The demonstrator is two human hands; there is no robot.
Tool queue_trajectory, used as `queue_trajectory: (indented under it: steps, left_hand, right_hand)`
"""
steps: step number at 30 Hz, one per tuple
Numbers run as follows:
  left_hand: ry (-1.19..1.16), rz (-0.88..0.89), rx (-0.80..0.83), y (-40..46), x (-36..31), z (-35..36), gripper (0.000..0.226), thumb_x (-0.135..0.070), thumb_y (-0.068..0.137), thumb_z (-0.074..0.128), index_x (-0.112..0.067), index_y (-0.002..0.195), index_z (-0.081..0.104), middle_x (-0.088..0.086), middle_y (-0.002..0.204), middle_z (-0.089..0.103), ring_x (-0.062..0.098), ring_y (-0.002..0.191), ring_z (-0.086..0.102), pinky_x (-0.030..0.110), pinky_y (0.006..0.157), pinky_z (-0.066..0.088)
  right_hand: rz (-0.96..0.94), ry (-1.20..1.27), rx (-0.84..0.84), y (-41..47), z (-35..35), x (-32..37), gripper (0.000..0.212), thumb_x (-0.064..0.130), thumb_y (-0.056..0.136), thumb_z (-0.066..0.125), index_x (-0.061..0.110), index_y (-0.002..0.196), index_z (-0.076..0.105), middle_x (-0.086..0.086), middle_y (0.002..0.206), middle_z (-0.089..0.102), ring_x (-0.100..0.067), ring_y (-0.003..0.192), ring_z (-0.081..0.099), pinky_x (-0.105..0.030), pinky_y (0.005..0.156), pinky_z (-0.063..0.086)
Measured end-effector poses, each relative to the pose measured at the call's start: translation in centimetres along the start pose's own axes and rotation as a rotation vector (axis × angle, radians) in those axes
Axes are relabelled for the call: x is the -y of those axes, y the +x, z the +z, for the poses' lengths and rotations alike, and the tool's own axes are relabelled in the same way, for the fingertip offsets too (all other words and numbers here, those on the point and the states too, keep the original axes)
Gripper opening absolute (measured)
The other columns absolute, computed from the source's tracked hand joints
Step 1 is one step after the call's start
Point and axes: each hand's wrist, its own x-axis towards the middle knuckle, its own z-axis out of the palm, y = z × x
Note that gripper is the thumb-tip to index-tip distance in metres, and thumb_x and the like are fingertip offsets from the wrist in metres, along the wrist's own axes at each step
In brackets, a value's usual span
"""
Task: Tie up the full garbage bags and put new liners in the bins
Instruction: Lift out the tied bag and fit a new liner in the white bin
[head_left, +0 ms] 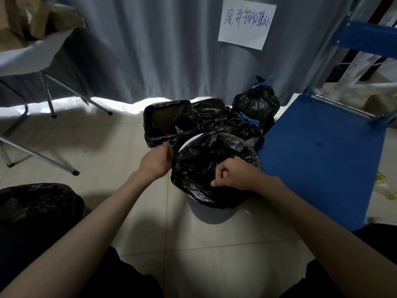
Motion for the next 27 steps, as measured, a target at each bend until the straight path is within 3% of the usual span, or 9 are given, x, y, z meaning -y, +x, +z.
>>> queue_trajectory:
  steps: [4, 9, 16, 19, 22, 27]
  left_hand:
    - [-0.091, 0.148, -0.124, 0.4, -1.4, -0.7, 0.016, -0.021, 0.082, 0.072, -0.021, 0.093, 0.06, 0.0, 0.095, 0.064, 0.022, 0.091, 0.063, 0.04, 0.078, 0.053]
    - [0.107, 0.245, -0.191, 1.1, -3.3, 0.3, 0.026, -0.028, 0.083, 0.074, -0.022, 0.106, 0.063, -0.001, 0.105, 0.065, 0.022, 0.1, 0.06, 0.039, 0.082, 0.049]
    - [0.332, 0.22, -0.258, 2.9, -4.9, 1.1, 0.021, -0.031, 0.088, 0.066, -0.02, 0.105, 0.071, 0.003, 0.106, 0.065, 0.026, 0.104, 0.057, 0.039, 0.084, 0.044]
    - [0.381, 0.209, -0.26, 3.4, -5.0, 1.2, 0.018, -0.031, 0.088, 0.066, -0.018, 0.098, 0.072, 0.004, 0.103, 0.064, 0.026, 0.102, 0.057, 0.037, 0.084, 0.041]
    - [0.326, 0.182, -0.271, 4.0, -5.0, 1.1, 0.012, -0.027, 0.09, 0.064, -0.018, 0.094, 0.071, 0.004, 0.1, 0.066, 0.026, 0.099, 0.059, 0.037, 0.082, 0.039]
    - [0.235, 0.092, -0.278, 5.2, -4.4, 0.7, 0.008, -0.011, 0.089, 0.059, -0.016, 0.095, 0.064, 0.011, 0.088, 0.069, 0.033, 0.089, 0.061, 0.038, 0.08, 0.037]
  right_hand:
    - [0.007, -0.017, -0.036, -0.1, -0.4, 0.1, 0.019, 0.038, 0.081, 0.073, 0.024, 0.069, 0.066, 0.012, 0.064, 0.06, -0.008, 0.068, 0.058, -0.032, 0.069, 0.05]
    - [0.038, -0.053, -0.034, 0.0, -0.8, 0.2, 0.011, 0.029, 0.085, 0.066, 0.022, 0.077, 0.068, 0.007, 0.089, 0.074, -0.012, 0.076, 0.064, -0.03, 0.066, 0.052]
    - [0.162, -0.096, -0.205, -0.1, -2.1, -1.5, 0.015, 0.014, 0.085, 0.054, 0.019, 0.079, 0.067, 0.005, 0.077, 0.065, -0.016, 0.075, 0.061, -0.032, 0.064, 0.051]
    - [0.166, -0.179, -0.247, -0.3, -2.3, -2.8, 0.013, 0.01, 0.085, 0.057, 0.017, 0.079, 0.066, 0.002, 0.089, 0.061, -0.018, 0.081, 0.058, -0.037, 0.075, 0.053]
    - [0.203, -0.276, -0.21, -0.8, -2.3, -3.8, 0.013, 0.008, 0.088, 0.059, 0.02, 0.084, 0.063, -0.004, 0.107, 0.051, -0.023, 0.1, 0.052, -0.039, 0.088, 0.047]
    - [0.229, -0.312, -0.148, -1.6, -1.8, -5.2, 0.019, 0.006, 0.087, 0.058, 0.023, 0.092, 0.065, -0.007, 0.117, 0.05, -0.028, 0.109, 0.048, -0.039, 0.09, 0.045]
